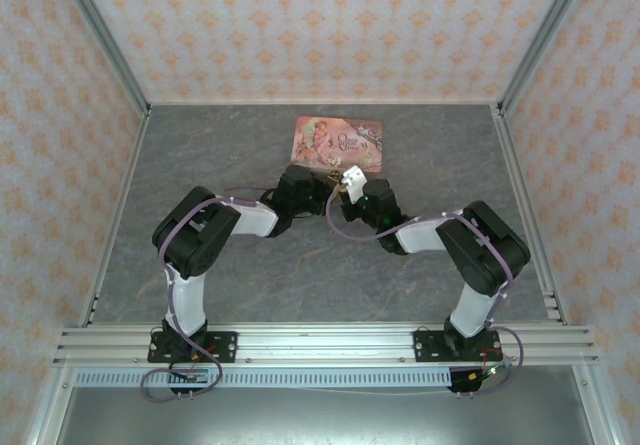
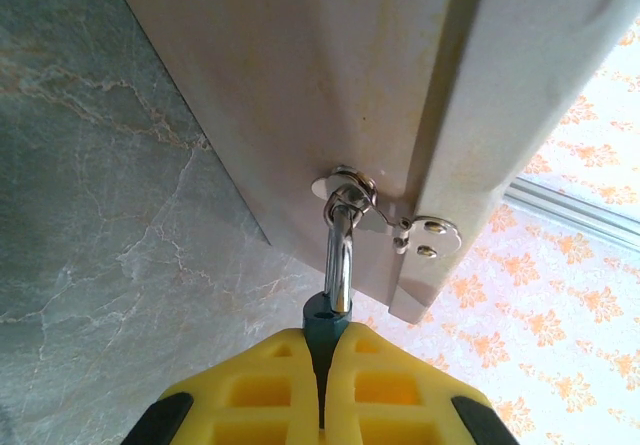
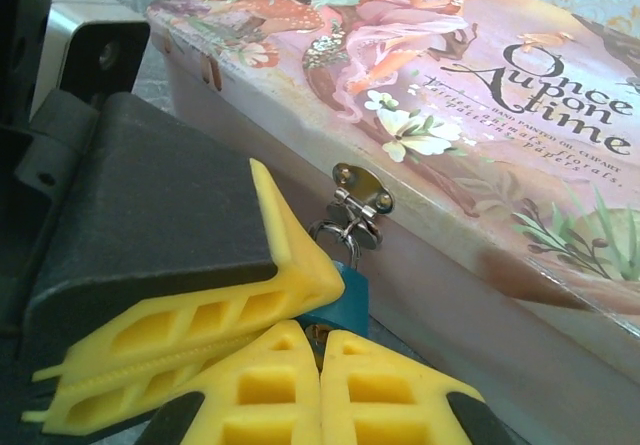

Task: Unlock a padlock with a key

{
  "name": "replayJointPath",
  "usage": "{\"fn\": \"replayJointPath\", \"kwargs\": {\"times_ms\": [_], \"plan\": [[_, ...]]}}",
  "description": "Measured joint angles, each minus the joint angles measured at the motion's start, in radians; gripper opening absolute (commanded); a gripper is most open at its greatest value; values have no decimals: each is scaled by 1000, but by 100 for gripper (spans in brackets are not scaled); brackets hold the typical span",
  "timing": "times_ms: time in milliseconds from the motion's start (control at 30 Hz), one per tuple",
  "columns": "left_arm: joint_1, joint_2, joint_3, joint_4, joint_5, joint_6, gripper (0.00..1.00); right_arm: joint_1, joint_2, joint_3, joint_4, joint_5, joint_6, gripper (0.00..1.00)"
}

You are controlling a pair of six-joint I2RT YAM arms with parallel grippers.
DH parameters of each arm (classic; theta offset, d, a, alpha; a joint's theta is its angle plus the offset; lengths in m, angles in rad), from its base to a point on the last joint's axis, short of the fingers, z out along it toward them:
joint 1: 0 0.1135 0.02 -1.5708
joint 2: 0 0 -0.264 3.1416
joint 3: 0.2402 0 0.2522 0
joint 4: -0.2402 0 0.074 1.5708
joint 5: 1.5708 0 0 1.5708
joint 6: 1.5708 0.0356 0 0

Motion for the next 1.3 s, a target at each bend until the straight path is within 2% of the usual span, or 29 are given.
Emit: {"fn": "replayJointPath", "kwargs": {"times_ms": [133, 233, 600, 700, 867, 1067, 1300], "plan": [[0, 0, 0, 0, 0, 0, 0, 0, 0, -2, 5, 0, 45, 0], [0, 0, 0, 1, 0, 2, 16, 0, 0, -3, 8, -1, 60, 0], [10, -84, -50, -11, 14, 19, 51, -7, -1, -3, 7, 0, 138, 0], [33, -135, -72, -47, 16, 43, 57, -12, -7, -6, 0, -18, 204, 0], [88, -238, -85, -159, 16, 115, 60, -47, -13, -40, 27, -89, 373, 0], [153, -338, -84, -309, 2, 225, 63, -107, -13, -90, 102, -175, 658, 0], [208, -357, -54, -457, -3, 325, 65, -142, 17, -131, 254, -240, 1001, 0]]}}
